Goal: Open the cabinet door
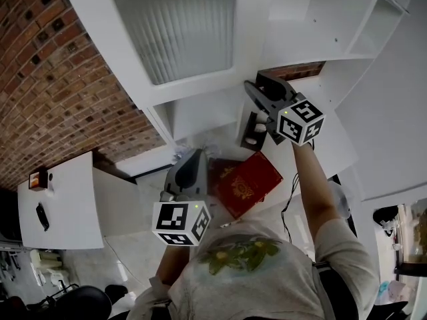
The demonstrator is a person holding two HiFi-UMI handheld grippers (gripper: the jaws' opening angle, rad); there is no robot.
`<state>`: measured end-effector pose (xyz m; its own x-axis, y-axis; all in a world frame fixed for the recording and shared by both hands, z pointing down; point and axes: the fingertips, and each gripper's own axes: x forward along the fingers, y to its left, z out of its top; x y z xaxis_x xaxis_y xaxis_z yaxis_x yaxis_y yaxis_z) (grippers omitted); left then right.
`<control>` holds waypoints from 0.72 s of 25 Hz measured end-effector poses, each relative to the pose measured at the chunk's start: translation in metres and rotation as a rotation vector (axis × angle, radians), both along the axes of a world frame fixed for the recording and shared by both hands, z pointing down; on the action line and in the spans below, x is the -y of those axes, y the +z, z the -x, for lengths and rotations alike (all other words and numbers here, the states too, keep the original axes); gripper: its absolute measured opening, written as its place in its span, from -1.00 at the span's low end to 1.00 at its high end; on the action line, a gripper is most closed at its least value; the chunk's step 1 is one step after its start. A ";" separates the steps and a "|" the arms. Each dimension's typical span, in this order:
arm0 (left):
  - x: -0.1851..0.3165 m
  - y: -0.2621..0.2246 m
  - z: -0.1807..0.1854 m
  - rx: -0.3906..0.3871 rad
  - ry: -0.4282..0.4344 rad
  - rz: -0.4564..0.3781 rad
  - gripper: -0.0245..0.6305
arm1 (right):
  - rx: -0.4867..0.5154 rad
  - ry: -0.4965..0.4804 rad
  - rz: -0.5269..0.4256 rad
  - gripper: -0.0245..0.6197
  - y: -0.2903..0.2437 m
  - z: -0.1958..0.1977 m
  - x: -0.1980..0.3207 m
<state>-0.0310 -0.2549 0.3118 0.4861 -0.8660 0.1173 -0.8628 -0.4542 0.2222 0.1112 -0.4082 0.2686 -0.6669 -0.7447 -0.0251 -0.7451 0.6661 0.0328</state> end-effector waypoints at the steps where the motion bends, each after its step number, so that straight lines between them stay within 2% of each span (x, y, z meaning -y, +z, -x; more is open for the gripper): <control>1: -0.001 0.000 0.000 0.001 0.002 0.000 -0.90 | -0.001 0.005 0.000 -0.48 0.000 0.000 -0.001; 18: -0.017 0.001 -0.007 0.003 0.021 0.001 -0.90 | -0.036 0.030 0.001 -0.51 0.000 -0.004 -0.024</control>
<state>-0.0243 -0.2380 0.3132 0.5034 -0.8557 0.1201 -0.8540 -0.4716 0.2198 0.1149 -0.3846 0.2685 -0.6444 -0.7647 -0.0008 -0.7633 0.6433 0.0595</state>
